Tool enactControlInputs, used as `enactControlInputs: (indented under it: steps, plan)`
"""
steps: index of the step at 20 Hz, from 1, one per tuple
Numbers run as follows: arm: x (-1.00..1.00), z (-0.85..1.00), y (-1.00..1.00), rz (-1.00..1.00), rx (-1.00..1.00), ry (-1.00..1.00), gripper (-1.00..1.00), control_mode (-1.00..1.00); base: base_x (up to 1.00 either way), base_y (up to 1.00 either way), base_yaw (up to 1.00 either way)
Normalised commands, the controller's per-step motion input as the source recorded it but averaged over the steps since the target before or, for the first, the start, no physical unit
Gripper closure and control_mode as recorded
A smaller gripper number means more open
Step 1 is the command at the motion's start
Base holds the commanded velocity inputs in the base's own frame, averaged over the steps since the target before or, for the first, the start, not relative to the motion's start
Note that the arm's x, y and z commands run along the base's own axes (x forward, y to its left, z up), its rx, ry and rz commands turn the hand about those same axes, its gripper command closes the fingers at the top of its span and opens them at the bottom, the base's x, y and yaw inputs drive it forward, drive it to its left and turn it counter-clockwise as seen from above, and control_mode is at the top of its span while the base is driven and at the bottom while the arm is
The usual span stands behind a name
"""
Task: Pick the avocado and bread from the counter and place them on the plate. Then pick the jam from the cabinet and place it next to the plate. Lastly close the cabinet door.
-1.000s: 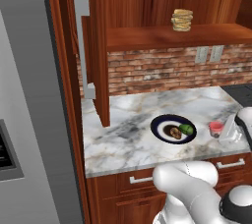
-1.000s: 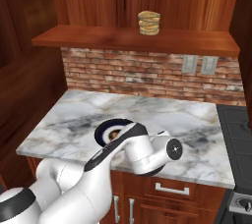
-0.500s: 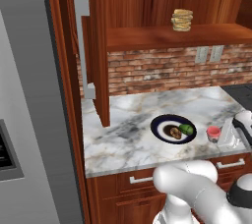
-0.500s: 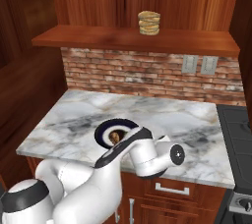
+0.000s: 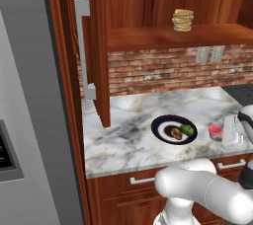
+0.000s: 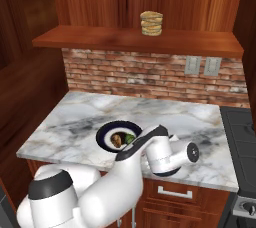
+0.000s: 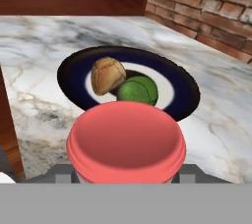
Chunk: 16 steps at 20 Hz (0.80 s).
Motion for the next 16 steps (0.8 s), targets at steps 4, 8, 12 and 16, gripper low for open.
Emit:
enactControlInputs:
  steps: [4, 8, 12, 16]
  plan:
    - [0.34, -0.02, 0.08, 0.00, 0.00, 0.03, 1.00, -1.00, 0.00, 0.00, 0.00]
    - [0.35, -0.18, 0.25, -0.01, 0.00, 0.01, 1.00, -1.00, 0.00, 0.00, 0.00]
    - [0.33, -0.33, 0.24, 0.00, 0.00, 0.00, 1.00, -1.00, 0.00, 0.00, 0.00]
    - [0.11, -0.49, -0.01, 0.00, 0.00, -0.02, 1.00, -1.00, 0.00, 0.00, 0.00]
